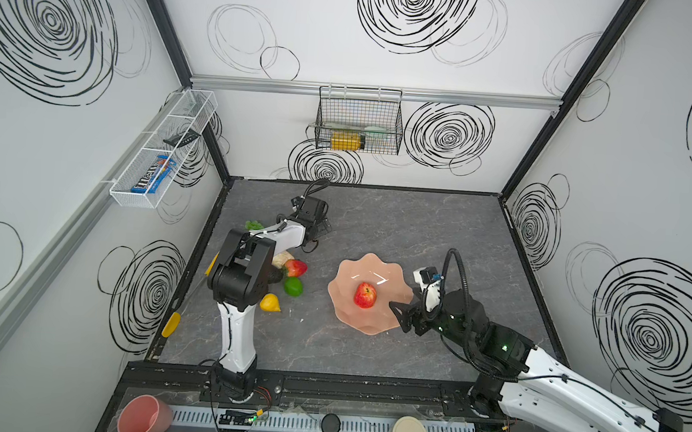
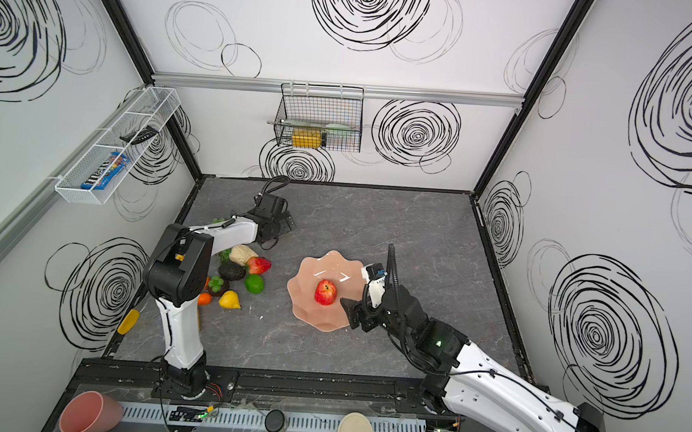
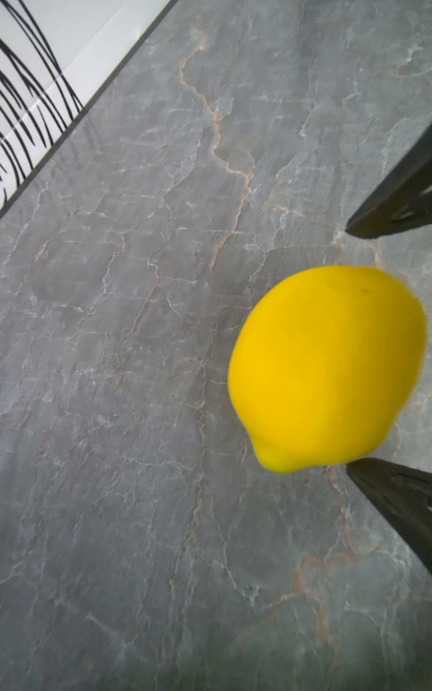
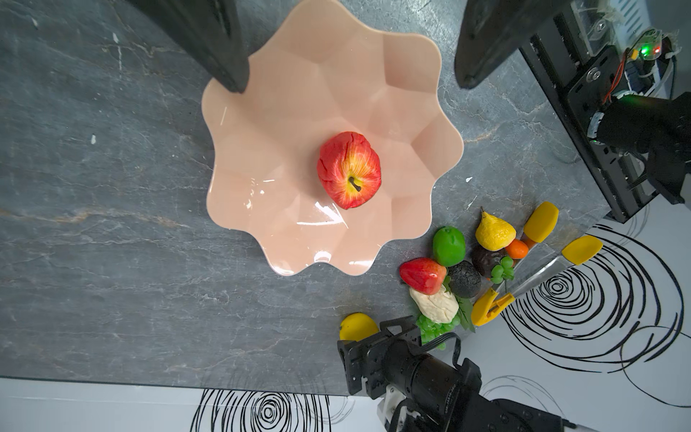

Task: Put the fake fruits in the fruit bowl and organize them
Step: 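Reach the left gripper down over the yellow lemon and close on it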

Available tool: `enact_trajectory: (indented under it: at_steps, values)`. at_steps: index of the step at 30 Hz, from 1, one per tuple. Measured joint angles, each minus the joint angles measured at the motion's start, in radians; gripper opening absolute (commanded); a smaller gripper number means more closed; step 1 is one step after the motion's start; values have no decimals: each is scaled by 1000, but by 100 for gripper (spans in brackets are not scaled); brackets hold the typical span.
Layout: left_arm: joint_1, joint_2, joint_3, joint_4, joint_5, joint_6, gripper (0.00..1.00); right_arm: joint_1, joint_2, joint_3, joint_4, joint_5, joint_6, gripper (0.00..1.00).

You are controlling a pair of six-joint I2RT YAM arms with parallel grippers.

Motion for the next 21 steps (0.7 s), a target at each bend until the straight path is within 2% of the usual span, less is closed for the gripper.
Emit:
enact_trajectory:
  at_steps: [6, 11, 17, 21]
  values:
    - [13, 66, 70, -10, 7, 5, 98, -2, 7, -2, 4, 0, 0, 91]
    - [26, 81, 84, -9, 14, 16, 83, -2, 11, -2, 6, 0, 0, 91]
    - [45, 83, 87, -7, 37, 27, 69, -2, 31, -2, 6, 0, 0, 91]
    - [50, 83, 87, 3, 65, 31, 65, -2, 40, -2, 6, 0, 2, 91]
